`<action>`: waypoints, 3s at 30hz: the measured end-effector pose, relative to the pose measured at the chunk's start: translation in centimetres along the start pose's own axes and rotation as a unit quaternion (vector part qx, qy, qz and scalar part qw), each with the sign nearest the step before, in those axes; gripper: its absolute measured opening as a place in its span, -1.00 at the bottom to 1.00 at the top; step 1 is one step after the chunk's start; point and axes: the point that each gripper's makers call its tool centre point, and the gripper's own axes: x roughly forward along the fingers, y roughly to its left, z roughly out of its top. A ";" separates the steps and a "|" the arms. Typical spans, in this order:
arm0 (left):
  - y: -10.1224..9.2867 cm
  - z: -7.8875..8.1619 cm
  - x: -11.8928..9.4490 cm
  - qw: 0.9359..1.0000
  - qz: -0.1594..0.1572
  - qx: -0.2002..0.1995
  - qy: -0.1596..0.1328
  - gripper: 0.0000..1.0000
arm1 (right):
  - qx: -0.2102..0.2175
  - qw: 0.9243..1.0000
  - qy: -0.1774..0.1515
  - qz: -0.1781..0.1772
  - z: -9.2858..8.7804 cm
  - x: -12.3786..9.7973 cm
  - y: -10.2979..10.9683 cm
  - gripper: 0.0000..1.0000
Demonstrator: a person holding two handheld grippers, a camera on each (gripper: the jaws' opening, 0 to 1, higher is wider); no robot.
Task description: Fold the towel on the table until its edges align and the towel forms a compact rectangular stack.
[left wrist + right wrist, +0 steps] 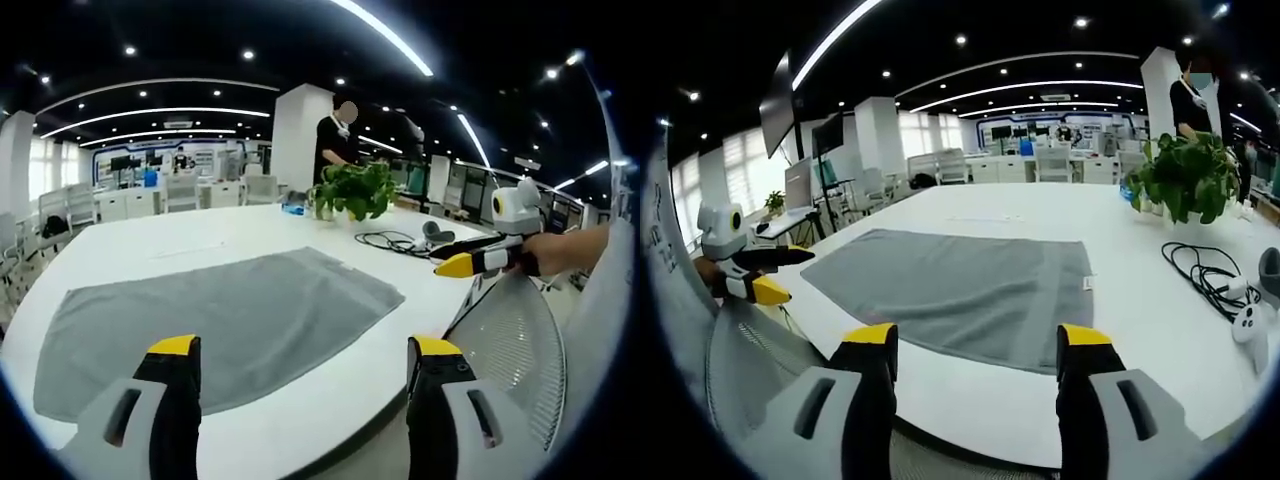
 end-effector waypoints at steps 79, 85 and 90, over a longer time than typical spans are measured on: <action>-14.0 3.4 17.9 0.971 -0.180 0.141 0.075 0.48 | -0.055 0.998 -0.006 0.034 7.7 5.0 -13.7 0.02; -15.9 2.4 19.3 0.959 -0.207 0.169 0.095 0.27 | -0.064 0.997 0.003 0.038 8.0 6.3 -14.7 -0.03; -17.3 1.5 20.1 0.952 -0.221 0.181 0.106 0.17 | -0.063 0.997 0.005 0.049 8.1 7.6 -15.0 -0.06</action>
